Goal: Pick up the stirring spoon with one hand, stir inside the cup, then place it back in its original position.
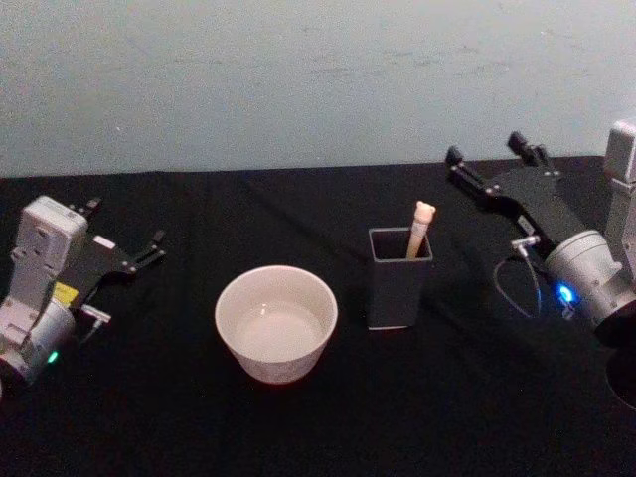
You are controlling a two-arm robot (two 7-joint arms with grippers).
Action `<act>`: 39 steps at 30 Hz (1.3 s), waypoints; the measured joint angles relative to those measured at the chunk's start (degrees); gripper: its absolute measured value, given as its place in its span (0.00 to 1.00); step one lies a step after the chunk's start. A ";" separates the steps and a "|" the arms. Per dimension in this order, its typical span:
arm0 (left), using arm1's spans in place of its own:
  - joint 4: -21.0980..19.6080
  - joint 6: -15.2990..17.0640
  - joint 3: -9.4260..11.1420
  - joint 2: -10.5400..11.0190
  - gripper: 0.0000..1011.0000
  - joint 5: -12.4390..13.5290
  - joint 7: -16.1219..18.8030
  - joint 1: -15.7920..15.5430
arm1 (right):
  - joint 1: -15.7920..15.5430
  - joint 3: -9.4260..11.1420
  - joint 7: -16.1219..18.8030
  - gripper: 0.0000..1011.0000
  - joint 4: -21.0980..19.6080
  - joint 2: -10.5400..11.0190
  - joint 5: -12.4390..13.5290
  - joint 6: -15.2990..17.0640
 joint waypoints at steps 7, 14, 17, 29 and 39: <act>0.00 0.00 0.00 0.00 0.99 0.00 0.00 0.00 | -0.01 1.53 -7.02 0.99 2.33 -1.84 -4.43 2.09; 0.00 0.00 0.00 0.00 0.99 0.00 0.00 0.00 | -0.70 2.09 -8.64 0.99 5.87 -3.13 -5.54 5.38; 0.00 0.00 0.00 0.00 0.99 0.00 0.00 0.00 | -0.76 2.29 -8.82 0.99 7.11 -3.60 -5.97 6.15; 0.00 0.00 0.00 0.00 0.99 0.00 0.00 0.00 | -0.57 2.50 -8.83 0.99 7.86 -3.92 -6.25 6.37; 0.00 0.00 0.00 0.00 0.99 0.00 0.00 0.00 | -0.61 2.44 -8.81 0.99 7.65 -3.82 -6.20 6.30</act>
